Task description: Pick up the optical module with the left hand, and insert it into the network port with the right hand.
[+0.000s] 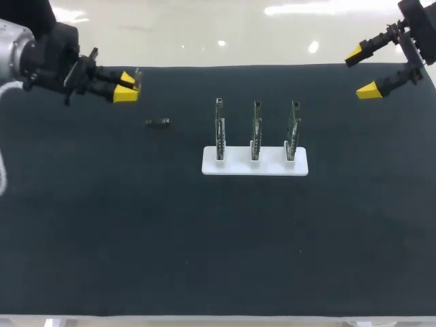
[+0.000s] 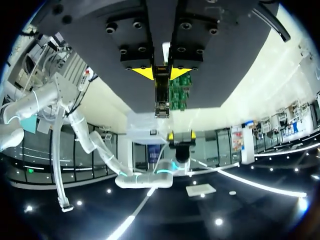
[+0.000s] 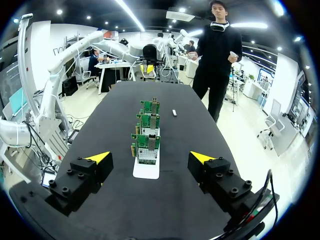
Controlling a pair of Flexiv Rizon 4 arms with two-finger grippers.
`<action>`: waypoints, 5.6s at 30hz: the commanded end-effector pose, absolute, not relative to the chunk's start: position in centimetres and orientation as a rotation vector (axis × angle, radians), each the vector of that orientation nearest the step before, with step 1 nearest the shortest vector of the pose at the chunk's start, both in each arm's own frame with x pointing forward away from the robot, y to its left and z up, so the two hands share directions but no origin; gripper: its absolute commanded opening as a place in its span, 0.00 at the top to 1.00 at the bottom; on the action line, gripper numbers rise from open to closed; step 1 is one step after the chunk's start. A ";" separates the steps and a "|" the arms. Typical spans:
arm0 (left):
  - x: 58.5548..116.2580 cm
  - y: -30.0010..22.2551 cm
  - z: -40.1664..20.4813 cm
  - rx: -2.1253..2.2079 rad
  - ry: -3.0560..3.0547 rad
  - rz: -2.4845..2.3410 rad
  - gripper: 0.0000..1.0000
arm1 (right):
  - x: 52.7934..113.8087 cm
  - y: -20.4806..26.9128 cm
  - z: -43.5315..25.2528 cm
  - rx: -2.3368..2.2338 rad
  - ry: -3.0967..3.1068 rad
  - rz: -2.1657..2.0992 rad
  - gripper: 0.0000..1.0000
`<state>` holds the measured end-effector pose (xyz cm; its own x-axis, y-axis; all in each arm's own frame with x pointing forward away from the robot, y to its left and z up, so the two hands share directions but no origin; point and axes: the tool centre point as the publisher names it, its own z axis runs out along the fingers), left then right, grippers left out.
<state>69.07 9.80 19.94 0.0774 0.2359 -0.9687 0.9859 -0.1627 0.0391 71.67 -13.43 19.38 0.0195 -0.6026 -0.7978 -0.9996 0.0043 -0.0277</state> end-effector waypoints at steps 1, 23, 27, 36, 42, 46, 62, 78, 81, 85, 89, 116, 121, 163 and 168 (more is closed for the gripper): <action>68.4 7.4 19.9 1.385 1.200 -1.186 1.00 | 71.7 -13.4 19.4 -1.668 1.652 0.802 0.00; 67.6 -0.7 21.4 1.280 1.172 -1.241 1.00 | 71.7 -13.4 19.4 -1.668 1.652 0.802 0.00; 67.9 -1.6 20.8 1.298 1.168 -1.253 1.00 | 71.7 -13.4 19.4 -1.668 1.652 0.802 0.00; 69.1 -2.8 19.5 1.293 1.126 -1.270 1.00 | 71.7 -13.4 19.4 -1.668 1.652 0.802 0.00; 69.5 -3.4 18.8 1.292 1.126 -1.265 1.00 | 71.7 -13.4 19.4 -1.668 1.652 0.802 0.00; 69.5 -3.7 18.7 1.291 1.132 -1.262 1.00 | 71.7 -13.4 19.4 -1.668 1.652 0.802 0.00; 68.9 -4.1 18.7 1.292 1.151 -1.241 1.00 | 71.7 -13.4 19.4 -1.668 1.652 0.802 0.00; 68.3 -4.3 18.6 1.279 1.162 -1.234 1.00 | 71.7 -13.4 19.4 -1.668 1.652 0.802 0.00; 68.3 -4.3 18.6 1.279 1.162 -1.234 1.00 | 71.7 -13.4 19.4 -1.668 1.652 0.802 0.00; 68.3 -4.3 18.6 1.279 1.162 -1.234 1.00 | 71.7 -13.4 19.4 -1.668 1.652 0.802 0.00; 68.3 -4.3 18.6 1.279 1.162 -1.234 1.00 | 71.7 -13.4 19.4 -1.668 1.652 0.802 0.00; 68.3 -4.3 18.6 1.279 1.162 -1.234 1.00 | 71.3 -0.5 24.5 -1.538 1.773 0.830 0.00; 68.3 -4.3 18.6 1.279 1.162 -1.234 1.00 | 71.0 2.3 24.8 -1.526 1.779 0.800 0.00; 68.3 -4.3 18.6 1.279 1.162 -1.234 1.00 | 71.1 10.3 24.2 -1.472 1.733 0.830 0.00; 68.3 -4.3 18.6 1.279 1.162 -1.234 1.00 | 71.1 10.3 24.2 -1.472 1.733 0.830 0.00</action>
